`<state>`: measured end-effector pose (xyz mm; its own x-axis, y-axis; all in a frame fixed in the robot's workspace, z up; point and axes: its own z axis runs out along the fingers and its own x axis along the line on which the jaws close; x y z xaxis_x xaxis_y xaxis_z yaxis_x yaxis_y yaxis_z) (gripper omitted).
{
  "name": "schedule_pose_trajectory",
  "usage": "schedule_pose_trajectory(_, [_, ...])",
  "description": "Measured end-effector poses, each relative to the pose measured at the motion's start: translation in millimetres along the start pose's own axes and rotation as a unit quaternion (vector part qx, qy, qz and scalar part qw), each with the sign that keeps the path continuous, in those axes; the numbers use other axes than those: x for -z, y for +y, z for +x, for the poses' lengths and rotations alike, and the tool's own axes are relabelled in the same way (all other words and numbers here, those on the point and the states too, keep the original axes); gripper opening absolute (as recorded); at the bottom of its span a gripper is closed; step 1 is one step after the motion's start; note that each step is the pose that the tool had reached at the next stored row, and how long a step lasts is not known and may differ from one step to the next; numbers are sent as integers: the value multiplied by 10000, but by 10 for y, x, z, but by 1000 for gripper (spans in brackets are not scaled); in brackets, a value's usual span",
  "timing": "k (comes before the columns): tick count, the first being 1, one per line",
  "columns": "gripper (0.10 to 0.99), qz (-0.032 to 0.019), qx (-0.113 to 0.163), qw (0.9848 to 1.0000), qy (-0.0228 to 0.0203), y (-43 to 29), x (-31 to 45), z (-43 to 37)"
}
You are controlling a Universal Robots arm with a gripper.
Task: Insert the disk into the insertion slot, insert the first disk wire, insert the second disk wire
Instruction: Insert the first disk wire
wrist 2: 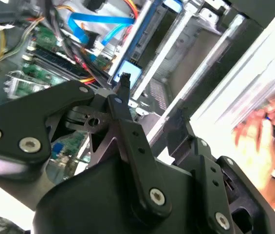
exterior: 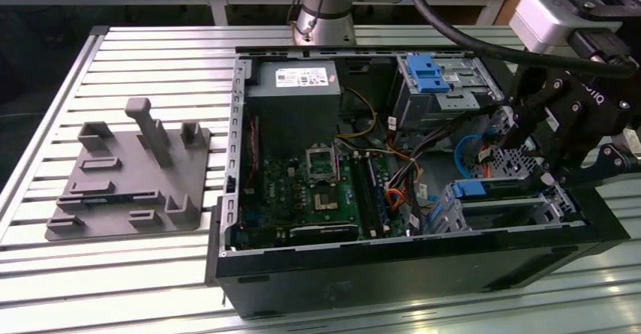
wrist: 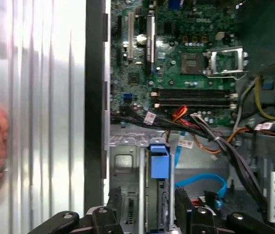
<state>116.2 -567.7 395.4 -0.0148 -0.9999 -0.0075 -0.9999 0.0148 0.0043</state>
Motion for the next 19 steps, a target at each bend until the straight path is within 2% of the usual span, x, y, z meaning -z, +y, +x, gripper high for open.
schedule_pose_trajectory(2, [557, 39, -6, 9999, 164, 6, 0, -9])
schedule_pose_trajectory(3, [557, 52, -49, 9998, 179, 5, -3, -9])
schedule_pose_trajectory(7, [557, 61, -358, 9992, 182, 6, -13, -10])
schedule_pose_trajectory(8, [557, 61, -369, 9991, 198, 6, -16, -27])
schedule_pose_trajectory(9, [557, 63, -370, 9990, 243, 7, -18, -63])
schedule_pose_trajectory(11, [557, 70, -369, 9986, 364, 7, -21, -136])
schedule_pose_trajectory(12, [557, 72, -367, 9985, 408, 8, -23, -156])
schedule_pose_trajectory(13, [557, 74, -354, 9984, 434, 8, -28, -165])
schedule_pose_trajectory(15, [557, 77, -301, 9985, 459, 8, -38, -172])
schedule_pose_trajectory(19, [557, 84, -100, 9988, 473, 8, -66, -174])
